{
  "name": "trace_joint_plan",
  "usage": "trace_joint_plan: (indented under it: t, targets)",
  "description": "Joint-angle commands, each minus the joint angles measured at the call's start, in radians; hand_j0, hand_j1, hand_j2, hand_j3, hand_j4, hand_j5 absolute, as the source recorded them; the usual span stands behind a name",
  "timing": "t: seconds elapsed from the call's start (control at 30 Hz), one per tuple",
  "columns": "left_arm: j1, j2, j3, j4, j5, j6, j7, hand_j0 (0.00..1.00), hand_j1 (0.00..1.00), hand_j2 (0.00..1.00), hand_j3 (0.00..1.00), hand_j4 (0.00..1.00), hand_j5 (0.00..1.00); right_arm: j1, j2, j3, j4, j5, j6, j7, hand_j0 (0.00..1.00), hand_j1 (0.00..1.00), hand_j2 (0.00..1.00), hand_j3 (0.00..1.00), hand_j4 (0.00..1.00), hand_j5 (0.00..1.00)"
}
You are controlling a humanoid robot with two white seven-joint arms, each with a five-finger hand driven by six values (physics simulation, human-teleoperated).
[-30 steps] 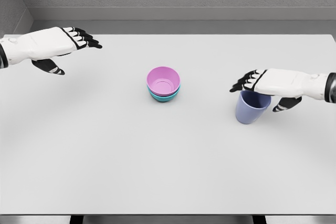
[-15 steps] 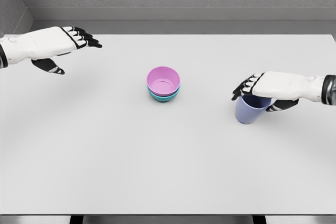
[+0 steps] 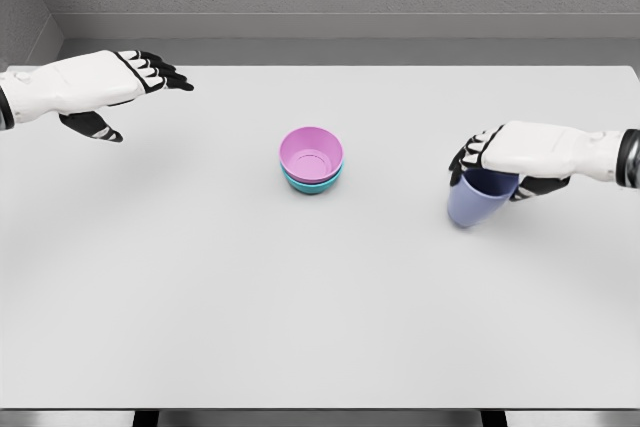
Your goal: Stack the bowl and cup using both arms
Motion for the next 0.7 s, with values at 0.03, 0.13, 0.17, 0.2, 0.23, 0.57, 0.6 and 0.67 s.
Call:
trace_joint_plan:
  t: [0.03,0.13,0.17,0.2,0.23,0.57,0.6,0.67]
  targets:
    - [0.002,0.002,0.004,-0.001,0.006,0.002,0.001,1.0,1.0,1.0,1.0,1.0,1.0,-0.011,0.0,-0.005,-0.007,-0.006,0.006,-0.002,0.65,0.65,0.65,0.65,0.65,0.65]
    - [0.002,0.001,0.004,-0.003,0.006,0.002,0.001,1.0,1.0,1.0,1.0,1.0,1.0,-0.025,0.0,-0.007,-0.007,-0.008,0.013,-0.004,0.65,0.65,0.65,0.65,0.65,0.65]
    - [0.002,0.002,0.004,-0.003,0.006,0.002,0.001,1.0,1.0,1.0,1.0,1.0,1.0,-0.031,0.001,-0.007,-0.007,-0.008,0.013,-0.005,0.65,0.65,0.65,0.65,0.65,0.65]
    - [0.003,0.002,0.004,-0.003,0.006,0.002,0.001,1.0,1.0,1.0,1.0,1.0,1.0,-0.034,0.01,-0.007,-0.006,-0.008,0.013,-0.005,0.65,0.65,0.65,0.65,0.65,0.65]
    - [0.002,0.002,0.004,-0.004,0.007,0.002,0.001,1.0,1.0,1.0,1.0,1.0,1.0,-0.038,0.013,-0.007,-0.007,-0.008,0.014,-0.005,0.65,0.65,0.65,0.65,0.65,0.65]
    - [0.003,0.004,0.004,-0.004,0.007,0.002,0.001,1.0,1.0,1.0,1.0,1.0,1.0,-0.098,0.072,-0.005,-0.012,-0.008,0.013,-0.007,0.65,0.65,0.65,0.65,0.65,0.65]
    - [0.003,0.004,0.004,-0.003,0.007,0.002,0.001,1.0,1.0,1.0,1.0,1.0,1.0,-0.103,0.081,-0.005,-0.012,-0.008,0.014,-0.007,0.65,0.65,0.65,0.65,0.65,0.65]
    - [0.003,0.002,0.004,-0.003,0.006,0.002,0.001,1.0,1.0,1.0,1.0,1.0,1.0,-0.117,0.089,-0.005,-0.012,-0.006,0.014,-0.007,0.65,0.65,0.65,0.65,0.65,0.65]
